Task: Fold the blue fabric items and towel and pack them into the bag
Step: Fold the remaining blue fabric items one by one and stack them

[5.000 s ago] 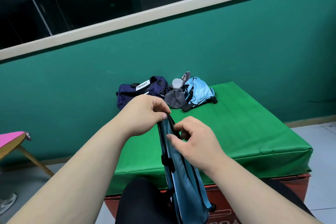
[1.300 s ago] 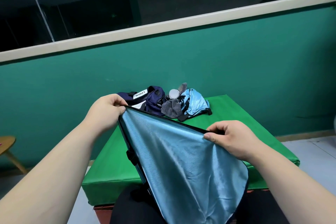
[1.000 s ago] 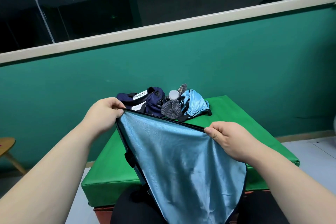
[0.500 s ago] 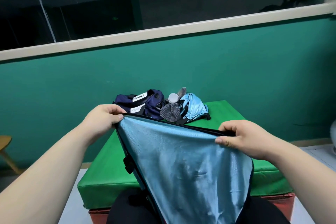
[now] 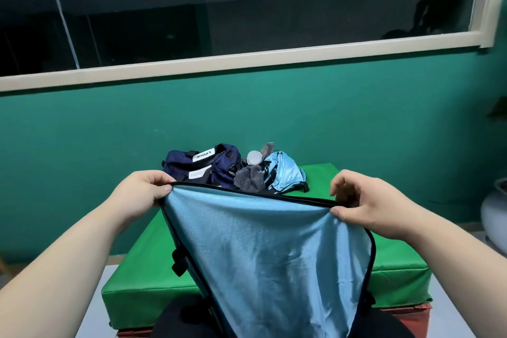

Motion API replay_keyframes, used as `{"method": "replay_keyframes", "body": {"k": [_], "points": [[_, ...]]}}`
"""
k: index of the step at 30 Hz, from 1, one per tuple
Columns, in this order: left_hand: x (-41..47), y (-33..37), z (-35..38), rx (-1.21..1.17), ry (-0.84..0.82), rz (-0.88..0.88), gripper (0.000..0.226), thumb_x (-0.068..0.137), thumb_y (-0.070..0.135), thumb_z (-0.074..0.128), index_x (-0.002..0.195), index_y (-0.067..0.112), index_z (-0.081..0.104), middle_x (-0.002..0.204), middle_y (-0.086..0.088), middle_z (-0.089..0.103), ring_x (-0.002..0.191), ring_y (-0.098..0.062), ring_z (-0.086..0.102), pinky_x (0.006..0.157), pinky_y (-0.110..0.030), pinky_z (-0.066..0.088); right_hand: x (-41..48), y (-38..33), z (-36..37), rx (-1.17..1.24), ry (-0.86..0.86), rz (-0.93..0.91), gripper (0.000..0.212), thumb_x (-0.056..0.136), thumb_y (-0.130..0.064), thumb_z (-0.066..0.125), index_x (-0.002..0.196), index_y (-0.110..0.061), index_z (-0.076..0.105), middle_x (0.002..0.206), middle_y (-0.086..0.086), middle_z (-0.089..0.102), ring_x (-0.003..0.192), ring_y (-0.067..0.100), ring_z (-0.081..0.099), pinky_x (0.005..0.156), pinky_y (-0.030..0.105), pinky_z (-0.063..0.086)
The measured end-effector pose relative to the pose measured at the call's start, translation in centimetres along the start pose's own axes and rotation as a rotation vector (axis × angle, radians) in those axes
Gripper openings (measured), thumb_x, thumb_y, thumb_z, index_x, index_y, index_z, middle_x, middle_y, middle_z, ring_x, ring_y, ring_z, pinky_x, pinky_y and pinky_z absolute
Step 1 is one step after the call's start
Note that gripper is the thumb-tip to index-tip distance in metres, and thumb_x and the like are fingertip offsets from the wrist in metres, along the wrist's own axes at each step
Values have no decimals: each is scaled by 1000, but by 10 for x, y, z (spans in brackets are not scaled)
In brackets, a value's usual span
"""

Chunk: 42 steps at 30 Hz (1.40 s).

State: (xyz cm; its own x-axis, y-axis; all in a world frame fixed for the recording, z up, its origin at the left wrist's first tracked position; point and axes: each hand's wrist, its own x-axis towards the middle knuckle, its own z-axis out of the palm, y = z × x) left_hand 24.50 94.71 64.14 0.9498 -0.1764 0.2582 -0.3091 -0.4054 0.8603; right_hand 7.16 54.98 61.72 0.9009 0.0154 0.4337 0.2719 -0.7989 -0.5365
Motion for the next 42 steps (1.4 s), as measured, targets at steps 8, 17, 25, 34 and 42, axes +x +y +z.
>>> {"method": "replay_keyframes", "body": {"k": [8,17,25,34,42], "points": [[-2,-4,-8,0,11,-30,19,94,-7,55,86,4,69,76,-5,64,70,-18,53,67,-29,48,-2,-6,-5,-56,-48,33,22,76,-18,82,74,-37,72,72,-15,71,69,6,65,71,27,54],[-3,-7,-9,16,0,-32,17,92,-9,58,83,2,68,74,-7,62,71,-21,53,72,-32,49,0,-6,-8,-114,-56,101,28,84,-18,76,84,-46,71,78,-32,70,76,-12,65,72,6,47],[-1,-4,-11,143,20,-7,21,88,-3,68,78,14,76,74,-3,73,74,-22,62,93,-46,52,10,-9,-28,-231,-101,102,38,83,-7,62,87,-43,74,83,-33,70,80,-11,65,78,14,52],[-20,22,-9,240,-159,2,24,56,24,65,74,12,76,71,-10,70,67,-19,58,76,-36,51,20,6,-43,-294,73,106,24,83,-16,66,77,-39,62,70,-20,67,70,-7,58,62,11,44],[-16,19,-13,49,-303,-53,12,73,-5,73,71,7,75,75,-15,67,64,-16,63,60,-22,56,24,11,-61,-421,-84,99,22,84,-22,71,81,-43,67,77,-23,70,74,-11,62,66,8,46]]}}
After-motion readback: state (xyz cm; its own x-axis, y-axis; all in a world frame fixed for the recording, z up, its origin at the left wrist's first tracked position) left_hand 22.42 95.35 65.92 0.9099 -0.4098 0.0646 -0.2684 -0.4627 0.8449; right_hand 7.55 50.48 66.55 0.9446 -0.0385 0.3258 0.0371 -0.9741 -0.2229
